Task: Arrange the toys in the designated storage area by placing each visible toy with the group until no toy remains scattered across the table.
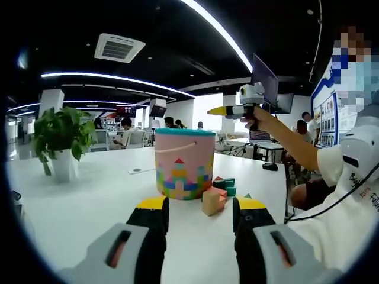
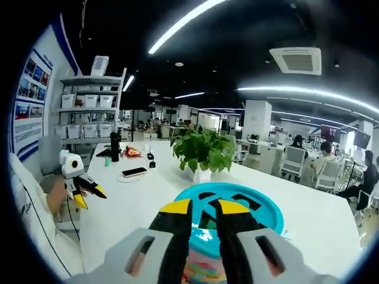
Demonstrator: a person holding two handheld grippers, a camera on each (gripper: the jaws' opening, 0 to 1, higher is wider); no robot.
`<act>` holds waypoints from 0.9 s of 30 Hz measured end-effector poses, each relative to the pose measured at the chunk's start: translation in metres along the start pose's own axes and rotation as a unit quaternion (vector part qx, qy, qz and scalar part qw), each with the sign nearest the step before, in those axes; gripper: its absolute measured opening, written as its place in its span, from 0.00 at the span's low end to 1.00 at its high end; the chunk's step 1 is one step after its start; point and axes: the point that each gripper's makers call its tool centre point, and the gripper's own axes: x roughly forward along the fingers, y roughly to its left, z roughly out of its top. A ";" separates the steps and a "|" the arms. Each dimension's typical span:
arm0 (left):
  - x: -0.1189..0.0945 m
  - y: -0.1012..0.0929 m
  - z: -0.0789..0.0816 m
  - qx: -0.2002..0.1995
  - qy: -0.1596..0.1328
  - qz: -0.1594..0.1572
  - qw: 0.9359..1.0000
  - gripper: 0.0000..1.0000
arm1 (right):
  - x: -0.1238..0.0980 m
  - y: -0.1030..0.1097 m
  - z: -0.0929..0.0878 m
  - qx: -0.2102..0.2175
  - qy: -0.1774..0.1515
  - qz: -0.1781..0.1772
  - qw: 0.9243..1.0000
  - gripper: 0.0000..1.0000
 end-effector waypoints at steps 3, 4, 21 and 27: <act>0.000 0.000 0.001 0.000 -0.001 0.000 1.000 0.44 | -0.012 0.004 -0.008 -0.004 0.001 -0.001 1.000 0.17; 0.000 0.000 0.001 0.000 0.000 0.000 1.000 0.44 | -0.015 0.005 -0.010 -0.004 -0.001 -0.001 1.000 0.17; -0.004 0.002 0.003 0.002 -0.003 0.006 1.000 0.44 | -0.075 0.013 -0.044 0.024 -0.052 -0.091 0.994 0.32; -0.002 0.000 0.003 0.003 -0.001 0.002 1.000 0.44 | -0.092 0.024 -0.070 -0.032 -0.023 -0.133 0.990 0.33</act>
